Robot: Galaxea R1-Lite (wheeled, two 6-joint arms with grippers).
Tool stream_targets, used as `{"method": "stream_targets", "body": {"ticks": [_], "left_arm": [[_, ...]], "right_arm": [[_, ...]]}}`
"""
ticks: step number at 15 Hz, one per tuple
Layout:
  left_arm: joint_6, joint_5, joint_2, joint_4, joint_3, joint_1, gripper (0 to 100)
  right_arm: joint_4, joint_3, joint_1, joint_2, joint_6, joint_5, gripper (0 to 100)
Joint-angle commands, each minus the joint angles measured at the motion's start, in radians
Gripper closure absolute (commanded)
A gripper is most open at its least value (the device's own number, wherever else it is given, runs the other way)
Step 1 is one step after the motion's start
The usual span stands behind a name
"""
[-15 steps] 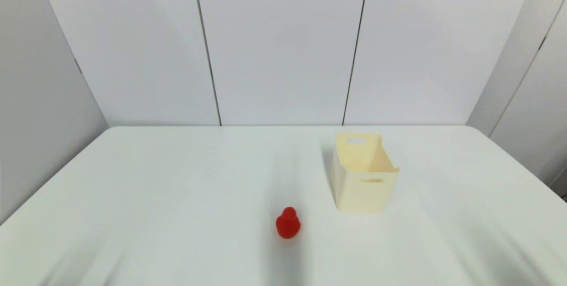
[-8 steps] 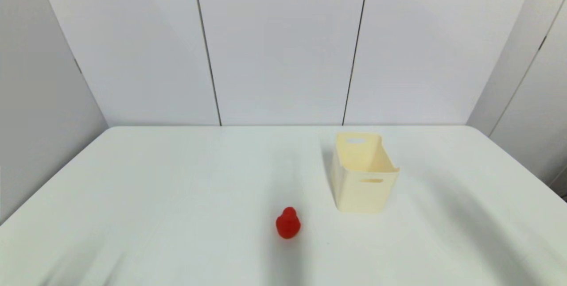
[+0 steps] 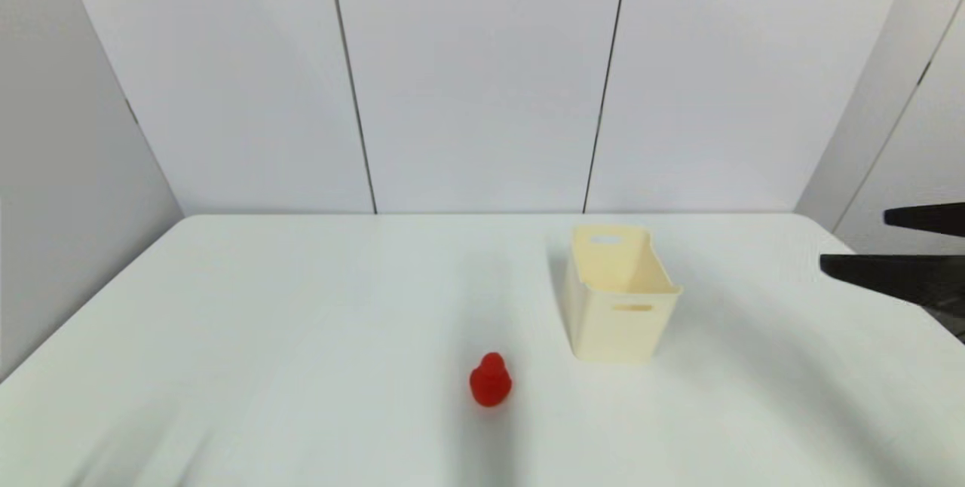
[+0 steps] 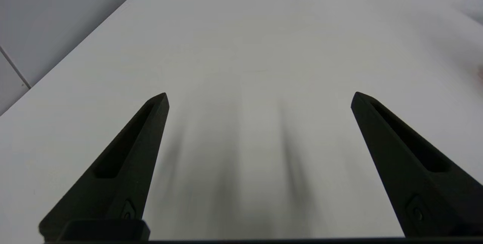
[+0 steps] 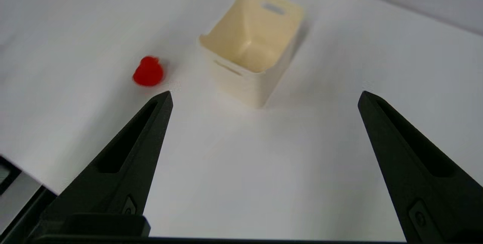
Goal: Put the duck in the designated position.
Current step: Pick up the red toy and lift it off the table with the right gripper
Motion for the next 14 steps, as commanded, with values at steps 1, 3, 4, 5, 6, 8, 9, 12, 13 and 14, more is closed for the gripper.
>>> {"method": "stream_targets", "body": {"ticks": [1, 3, 4, 5, 6, 8, 9, 12, 13, 14], "left_arm": [[0.0, 0.0, 0.001, 0.0, 0.0, 0.0, 0], [0.0, 0.0, 0.001, 0.0, 0.0, 0.0, 0], [0.0, 0.0, 0.001, 0.0, 0.0, 0.0, 0], [0.0, 0.0, 0.001, 0.0, 0.0, 0.0, 0], [0.0, 0.0, 0.001, 0.0, 0.0, 0.0, 0], [0.0, 0.002, 0.001, 0.0, 0.0, 0.0, 0], [0.0, 0.0, 0.001, 0.0, 0.0, 0.0, 0], [0.0, 0.0, 0.001, 0.0, 0.0, 0.0, 0], [0.0, 0.0, 0.001, 0.0, 0.0, 0.0, 0], [0.0, 0.0, 0.001, 0.0, 0.0, 0.0, 0]], "right_arm": [[-0.006, -0.022, 0.144, 0.109, -0.008, 0.0, 0], [-0.048, -0.036, 0.199, 0.17, -0.009, 0.0, 0], [-0.057, -0.048, 0.226, 0.189, -0.009, 0.0, 0], [-0.059, -0.06, 0.25, 0.203, -0.011, 0.002, 0], [-0.06, -0.073, 0.284, 0.223, -0.011, 0.0, 0], [-0.06, -0.102, 0.327, 0.253, -0.012, 0.0, 0], [-0.06, -0.126, 0.345, 0.276, -0.025, -0.001, 0], [-0.06, -0.186, 0.373, 0.331, -0.077, -0.003, 0], [-0.06, -0.194, 0.373, 0.347, -0.097, -0.003, 0], [-0.06, -0.198, 0.373, 0.364, -0.113, -0.003, 0]]}}
